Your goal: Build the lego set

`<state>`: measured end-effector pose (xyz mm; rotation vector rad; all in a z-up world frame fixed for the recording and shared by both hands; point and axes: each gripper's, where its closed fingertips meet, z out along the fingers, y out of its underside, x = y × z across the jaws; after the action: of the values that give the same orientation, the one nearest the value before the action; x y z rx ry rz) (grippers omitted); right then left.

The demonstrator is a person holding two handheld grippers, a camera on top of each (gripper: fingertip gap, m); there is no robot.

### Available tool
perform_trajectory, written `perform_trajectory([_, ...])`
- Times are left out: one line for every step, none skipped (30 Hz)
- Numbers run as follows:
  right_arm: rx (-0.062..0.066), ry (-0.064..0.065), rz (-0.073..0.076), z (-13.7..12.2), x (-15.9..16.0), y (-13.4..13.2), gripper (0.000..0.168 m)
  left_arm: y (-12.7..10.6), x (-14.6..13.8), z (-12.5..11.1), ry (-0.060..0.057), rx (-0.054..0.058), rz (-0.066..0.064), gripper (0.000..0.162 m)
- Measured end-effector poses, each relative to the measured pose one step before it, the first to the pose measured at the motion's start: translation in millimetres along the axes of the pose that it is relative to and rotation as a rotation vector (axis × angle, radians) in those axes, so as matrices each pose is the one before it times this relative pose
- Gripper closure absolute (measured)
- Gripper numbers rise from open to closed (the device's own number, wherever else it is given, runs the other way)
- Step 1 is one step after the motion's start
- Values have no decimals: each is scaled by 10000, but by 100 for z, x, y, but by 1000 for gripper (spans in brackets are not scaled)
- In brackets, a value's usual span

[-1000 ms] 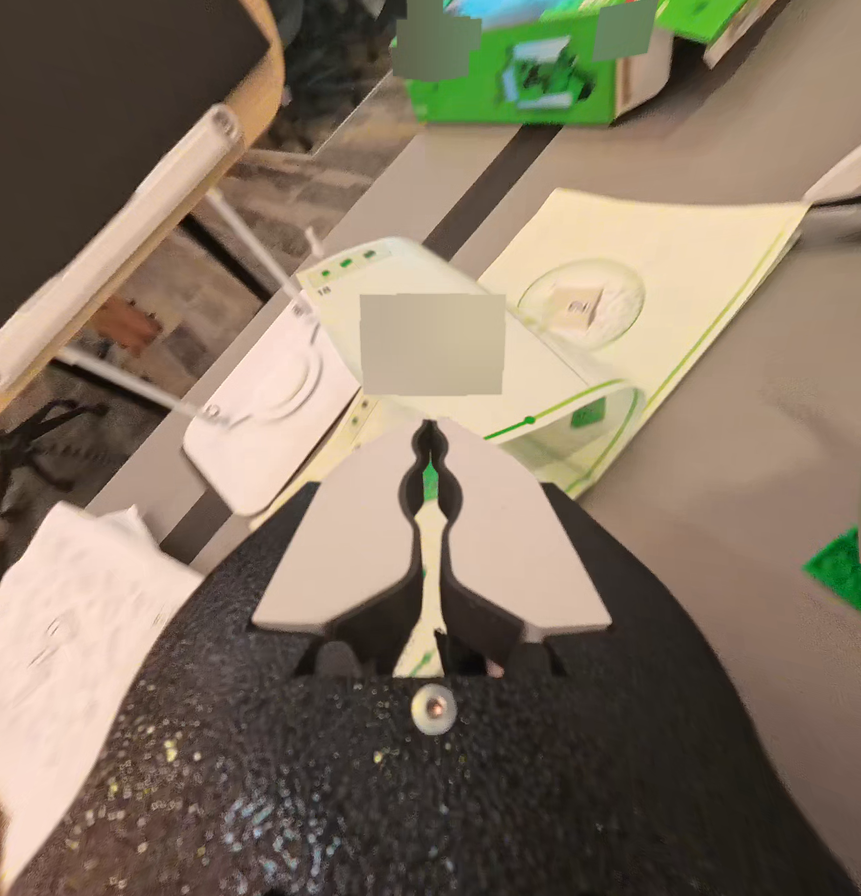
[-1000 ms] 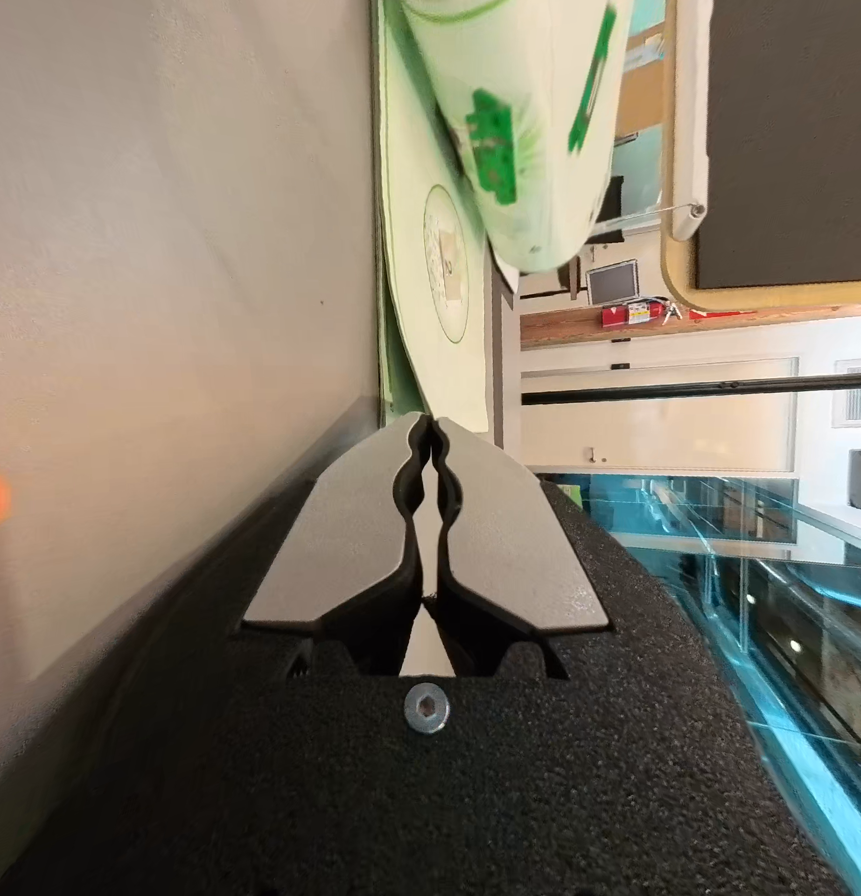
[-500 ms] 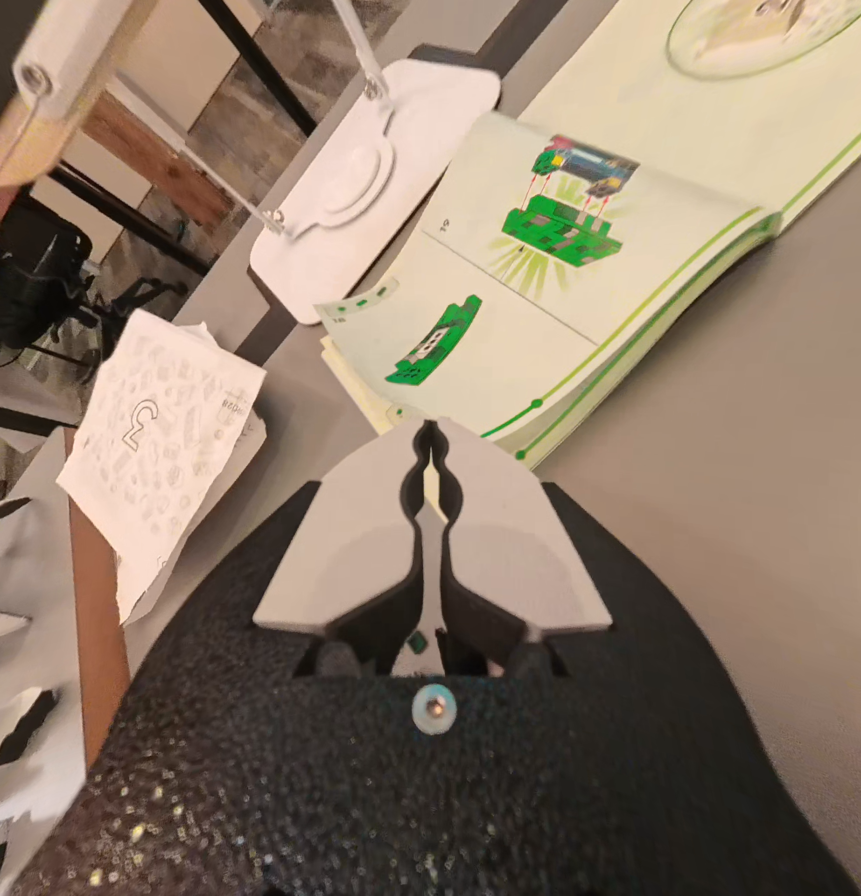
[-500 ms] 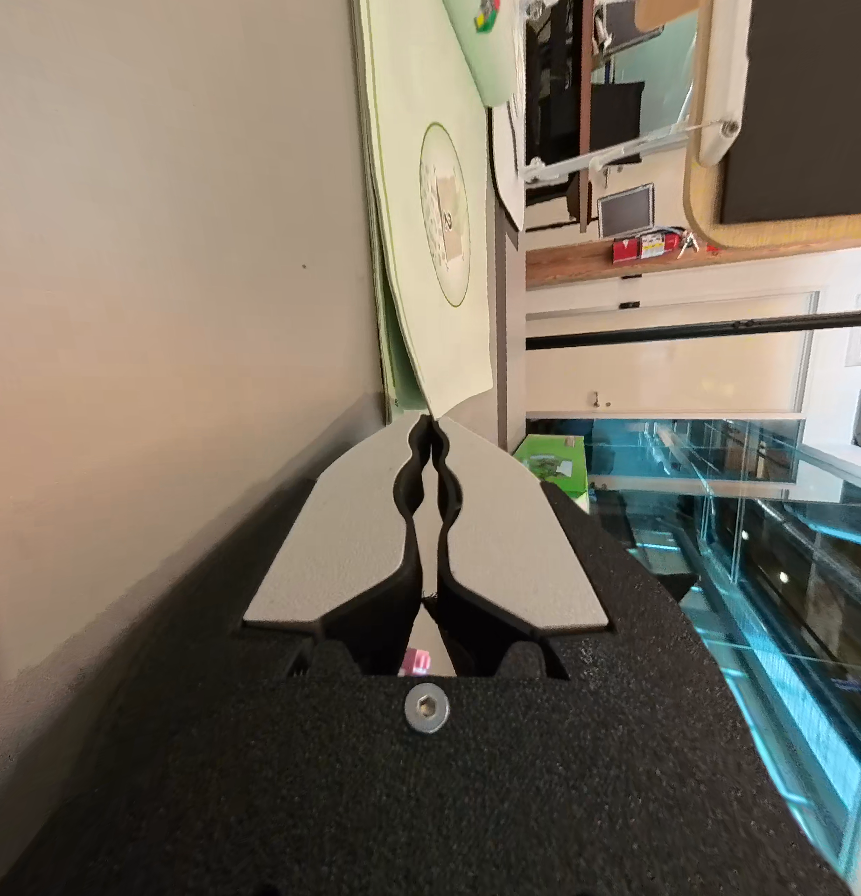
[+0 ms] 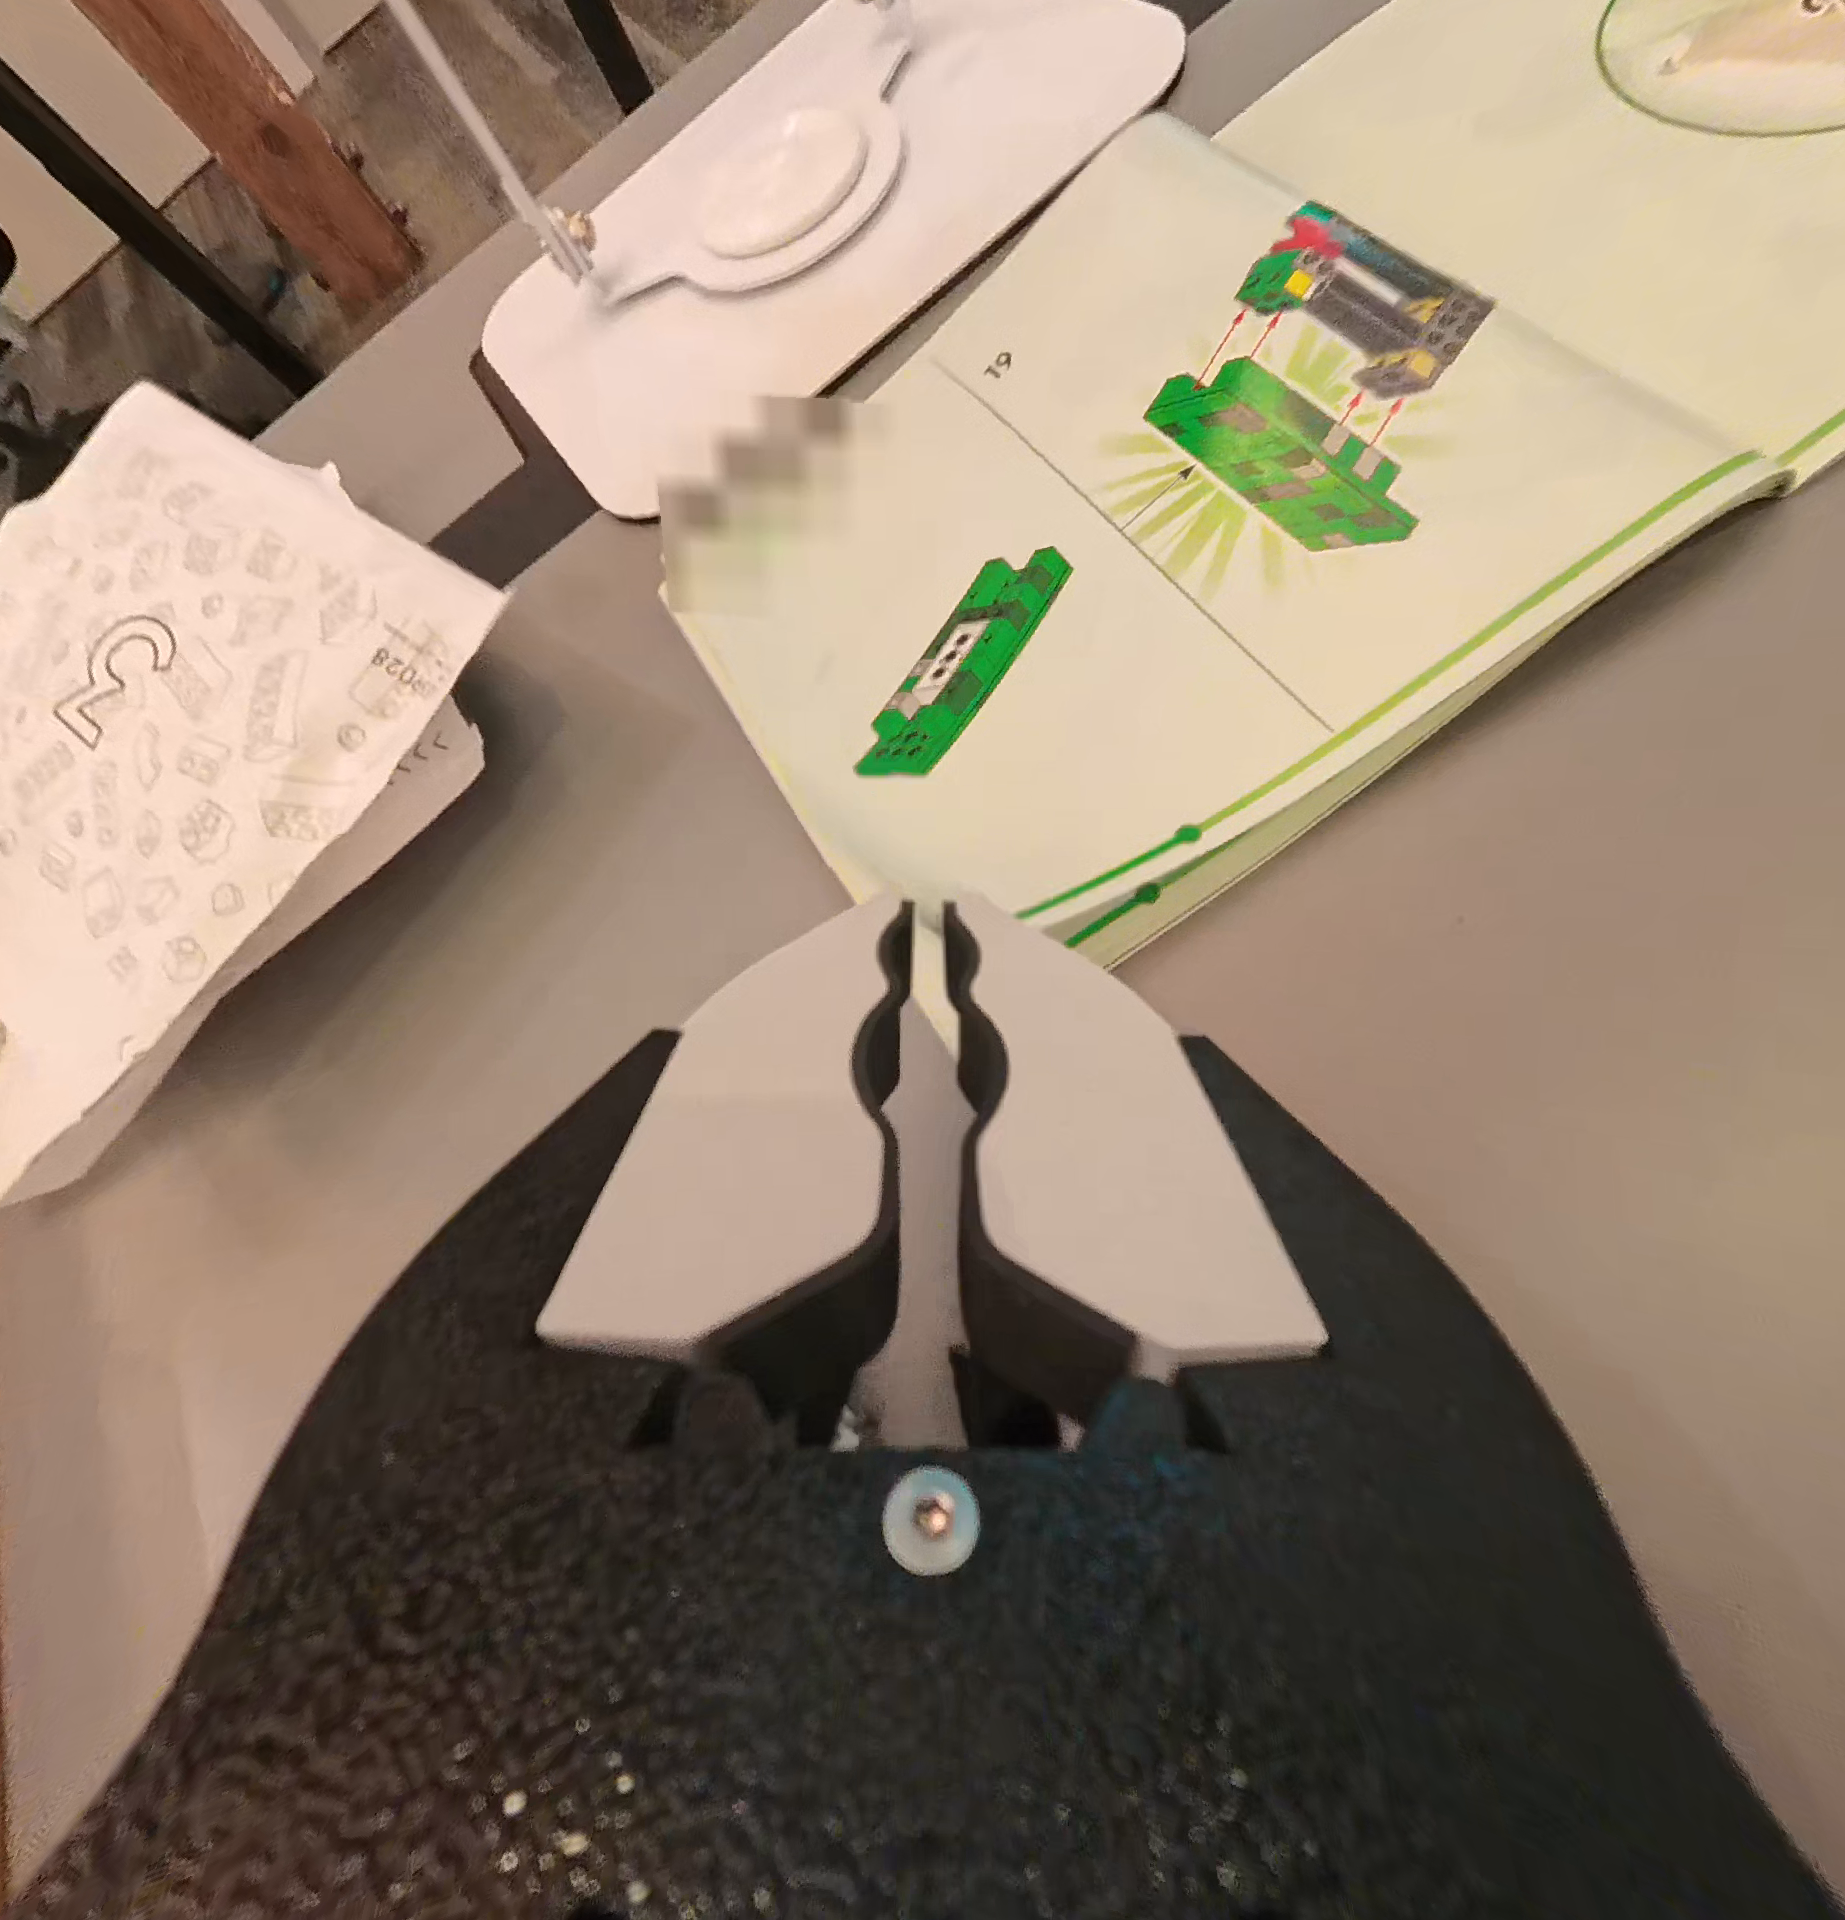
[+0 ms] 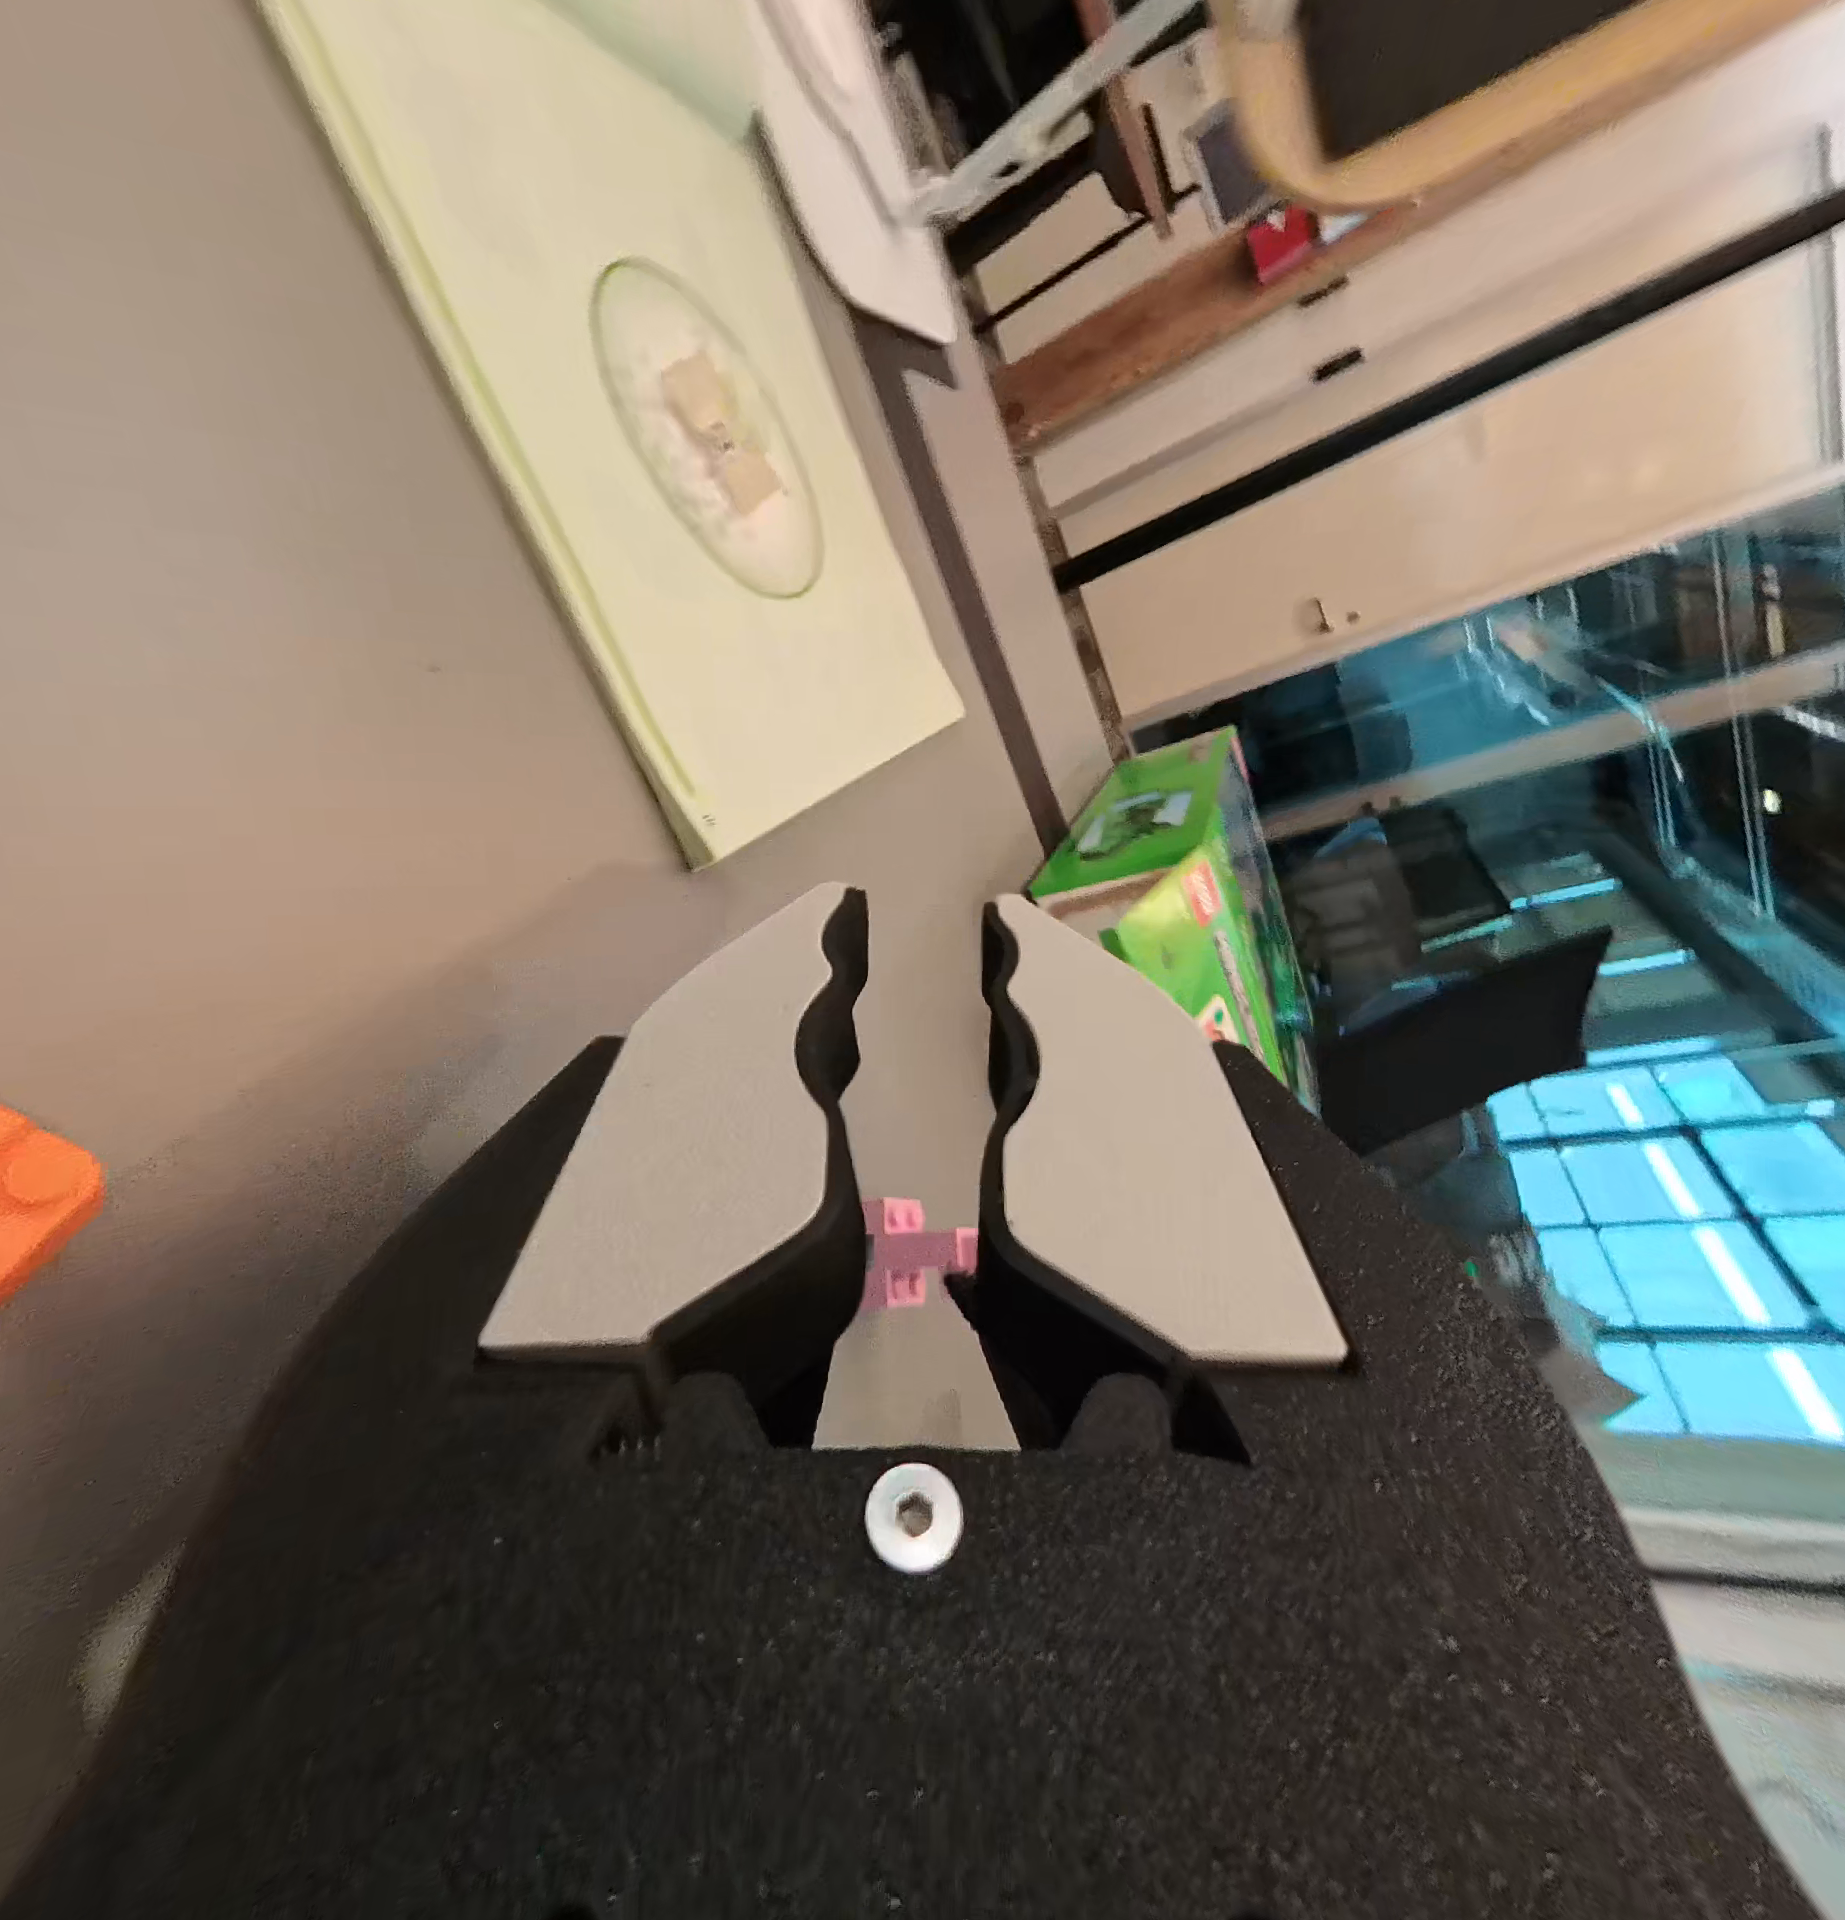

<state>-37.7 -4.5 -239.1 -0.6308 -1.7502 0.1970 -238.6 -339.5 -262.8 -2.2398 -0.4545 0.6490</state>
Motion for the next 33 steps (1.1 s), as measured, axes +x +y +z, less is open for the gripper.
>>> perform_trajectory([52,239,482,-642,683,-367,147,142,-122,-89,-17,-15,-153,151])
perform_trajectory([130,223,518,-667,626,-623,147,21,-159,-184,-65,62,-131,145])
perform_trajectory([186,182,542,-652,487,-837,148,-66,-121,-287,-51,129,-90,141])
perform_trajectory([225,137,523,-604,289,-998,148,-96,-130,-390,-56,133,-71,137])
perform_trajectory([237,84,468,-529,36,-1126,148,-106,-196,-488,-87,133,-54,134])
perform_trajectory([234,8,388,-408,-265,-1225,148,-111,-256,-592,-103,132,-30,131])
perform_trajectory([259,-72,304,-314,-546,-1324,148,-106,-326,-687,-118,135,-26,129])
perform_trajectory([260,-149,234,-180,-810,-1336,148,-130,-379,-763,-116,181,-60,127])
perform_trajectory([209,-200,189,-53,-975,-1218,148,-184,-350,-825,-65,238,-117,124])
perform_trajectory([177,-221,193,38,-1047,-1093,148,-228,-173,-827,57,295,-159,121])
perform_trajectory([167,-430,137,93,-1322,-978,148,-330,135,-811,243,375,-153,119])
perform_trajectory([66,-726,43,153,-1657,-680,148,-403,515,-779,447,443,-94,116])
perform_trajectory([56,-1071,-118,114,-2003,-495,145,-467,940,-744,650,495,-33,114])
perform_trajectory([142,-1619,-457,-106,-2644,-370,142,-561,1479,-675,938,554,30,109])
perform_trajectory([103,-1599,-450,-156,-2474,-96,143,-556,1964,-601,1202,541,83,104])
perform_trajectory([-44,-526,80,59,-680,148,142,-388,2001,-488,1183,399,79,101])
perform_trajectory([-118,-575,359,76,-468,294,137,-196,1687,-347,940,259,53,96])
perform_trajectory([-166,-672,510,101,-439,385,133,-98,1317,-238,691,192,36,94])
perform_trajectory([-163,-482,498,209,-135,328,128,-74,963,-150,477,159,24,92])
perform_trajectory([-117,-433,353,341,-123,206,124,-81,693,-86,321,138,37,92])
perform_trajectory([-137,-322,230,456,-68,93,123,-73,412,-49,175,109,72,91])
perform_trajectory([-254,-163,92,534,54,151,122,-63,142,-50,19,90,126,90])
perform_trajectory([-409,-65,-1,577,109,295,120,-65,-67,-80,-103,102,187,90])
perform_trajectory([-528,-130,18,597,19,426,117,-65,-254,-145,-225,115,218,91])
perform_trajectory([-575,-220,93,608,-77,485,113,-41,-412,-218,-314,105,189,91])
perform_trajectory([-468,-271,141,561,-124,395,112,-22,-420,-284,-291,98,116,91])
perform_trajectory([-330,-272,133,488,-127,276,112,-60,-366,-346,-209,109,25,92])
perform_trajectory([-266,-117,128,411,78,228,112,-74,-312,-396,-133,102,-48,92])
perform_trajectory([-312,-40,102,328,190,340,112,-45,-305,-405,-95,67,-84,93])
perform_trajectory([-324,-15,74,245,190,373,112,9,-319,-416,-90,30,-86,93])
perform_trajectory([-277,8,56,206,201,327,113,16,-290,-418,-82,16,-61,93])
perform_trajectory([-231,-29,17,184,118,256,114,-4,-227,-409,-61,23,-32,93])
perform_trajectory([-211,-87,3,183,-8,214,116,28,-179,-403,-38,16,-13,94])
